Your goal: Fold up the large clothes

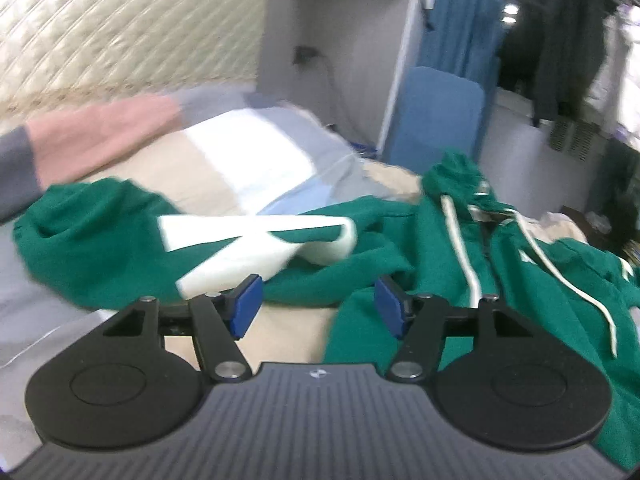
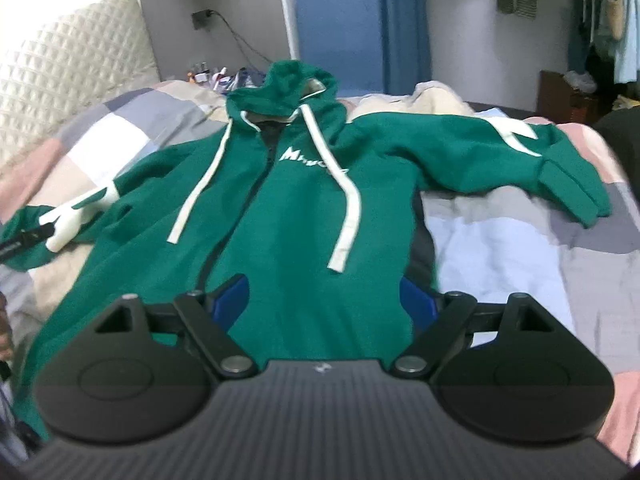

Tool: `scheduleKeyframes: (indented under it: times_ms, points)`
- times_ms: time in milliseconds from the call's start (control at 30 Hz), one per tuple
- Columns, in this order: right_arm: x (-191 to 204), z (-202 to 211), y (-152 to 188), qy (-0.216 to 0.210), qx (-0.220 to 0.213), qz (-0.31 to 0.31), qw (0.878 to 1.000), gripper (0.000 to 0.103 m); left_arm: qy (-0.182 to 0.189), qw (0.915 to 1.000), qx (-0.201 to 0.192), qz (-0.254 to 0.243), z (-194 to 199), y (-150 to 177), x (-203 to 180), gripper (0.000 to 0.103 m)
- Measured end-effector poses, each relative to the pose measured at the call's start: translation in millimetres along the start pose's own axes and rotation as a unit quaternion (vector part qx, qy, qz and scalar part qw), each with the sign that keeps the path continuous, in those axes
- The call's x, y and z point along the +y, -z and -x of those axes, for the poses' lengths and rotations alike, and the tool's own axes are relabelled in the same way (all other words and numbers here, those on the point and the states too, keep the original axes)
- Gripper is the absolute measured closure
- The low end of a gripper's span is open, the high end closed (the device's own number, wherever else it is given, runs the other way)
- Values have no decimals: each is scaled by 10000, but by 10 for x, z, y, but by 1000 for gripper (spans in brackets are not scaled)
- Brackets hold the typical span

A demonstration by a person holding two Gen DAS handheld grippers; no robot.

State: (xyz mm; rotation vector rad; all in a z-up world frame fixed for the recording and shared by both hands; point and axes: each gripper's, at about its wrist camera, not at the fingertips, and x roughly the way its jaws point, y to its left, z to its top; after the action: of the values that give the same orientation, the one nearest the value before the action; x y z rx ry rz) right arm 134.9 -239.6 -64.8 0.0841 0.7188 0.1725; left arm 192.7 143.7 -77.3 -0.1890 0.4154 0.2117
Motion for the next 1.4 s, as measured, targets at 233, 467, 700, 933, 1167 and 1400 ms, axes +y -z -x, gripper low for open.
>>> scheduleKeyframes:
  times_ms: [233,467,700,933,1167,1400]
  points:
    - [-47,-67,81,-172,128,-188,9996,19,-411,9961,287,724,-219,-110,376,35]
    - [-80,-214,105,-269,209,-412,9986,1,-694,9899,543,1113,-497,-239,805,35]
    - [-114,-391,53,-284,78,-924,9953,0,-926,9576,557,2672,-658,-188,1513,35]
    - [4,-528,12,226,-203,-220,9993,0,-1037,9507,108,2922,-672,-348,1723,84]
    - [-140,-536,-80,-327,-89,-747,9966,0,-1004,9730,-373,2044,-576,-1147,1674,101]
    - [-241,-716,-113,-242,-58,-954,9951,0,-1246,9801,-130,1539,-870,-1757,1738,102]
